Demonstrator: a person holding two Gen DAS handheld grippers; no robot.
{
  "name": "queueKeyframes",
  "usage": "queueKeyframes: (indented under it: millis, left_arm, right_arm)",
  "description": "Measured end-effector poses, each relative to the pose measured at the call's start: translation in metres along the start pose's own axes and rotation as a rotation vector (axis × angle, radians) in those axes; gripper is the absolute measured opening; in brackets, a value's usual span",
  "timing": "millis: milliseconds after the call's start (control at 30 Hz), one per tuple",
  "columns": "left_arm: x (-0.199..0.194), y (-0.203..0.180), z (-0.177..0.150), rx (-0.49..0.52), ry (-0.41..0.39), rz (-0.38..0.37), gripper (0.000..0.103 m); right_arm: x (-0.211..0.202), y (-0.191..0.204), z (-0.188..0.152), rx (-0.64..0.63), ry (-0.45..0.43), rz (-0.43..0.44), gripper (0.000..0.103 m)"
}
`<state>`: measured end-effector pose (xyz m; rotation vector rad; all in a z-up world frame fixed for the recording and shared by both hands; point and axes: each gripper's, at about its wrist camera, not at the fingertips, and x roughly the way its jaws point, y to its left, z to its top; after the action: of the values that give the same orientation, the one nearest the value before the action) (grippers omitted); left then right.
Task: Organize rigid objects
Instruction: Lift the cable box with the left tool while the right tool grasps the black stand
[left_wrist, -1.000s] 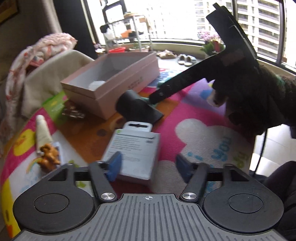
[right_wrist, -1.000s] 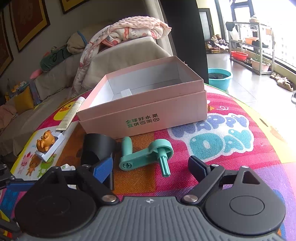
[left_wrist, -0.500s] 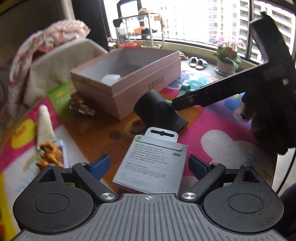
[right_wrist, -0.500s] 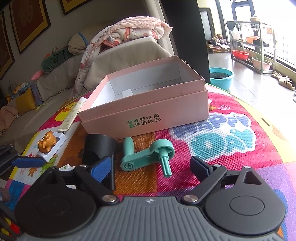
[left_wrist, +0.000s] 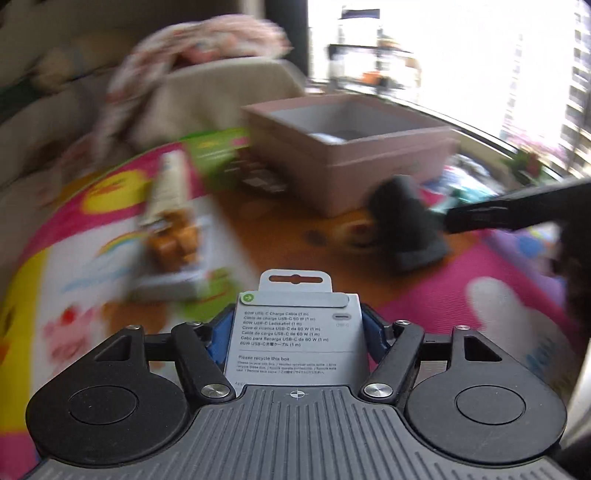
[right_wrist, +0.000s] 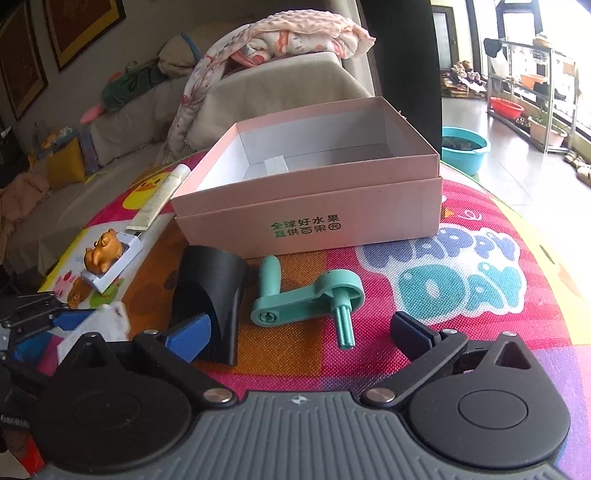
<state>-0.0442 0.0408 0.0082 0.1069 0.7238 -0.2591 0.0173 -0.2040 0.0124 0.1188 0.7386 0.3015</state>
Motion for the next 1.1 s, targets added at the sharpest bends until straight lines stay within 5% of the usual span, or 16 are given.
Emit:
queueKeyframes:
  millis: [133,400,533,633,867,1100]
  left_arm:
    - [-0.007,0.014,-0.008,-0.124,-0.038,0.061,0.074]
    - [-0.01,0.012,-0.013,-0.093,-0.053,0.056,0.074]
    - [-0.016,0.018,-0.018,-0.13,-0.072,0.018,0.074]
    - [-0.021,0.021,-0.02,-0.14,-0.065,0.001,0.074]
    - [-0.039,0.002,-0.034,0.004,-0.016,0.015,0.074]
    - [-0.052,0.006,-0.035,-0.028,0.069,-0.048,0.074]
  right_arm:
    - [-0.017,0.031,-0.003,-0.117,-0.114,-0.06,0.103]
    - [0.031,0.08,0.009,-0.218,-0.048,-0.082,0.084]
    - [0.034,0.101,0.004,-0.358,-0.007,-0.096,0.051]
    - [0.021,0.104,-0.005,-0.4,0.027,-0.067,0.051]
    - [-0.028,0.083,-0.018,-0.381,0.021,-0.045,0.051]
    - [-0.046,0.07,-0.025,-0.38,-0.01,-0.089,0.051]
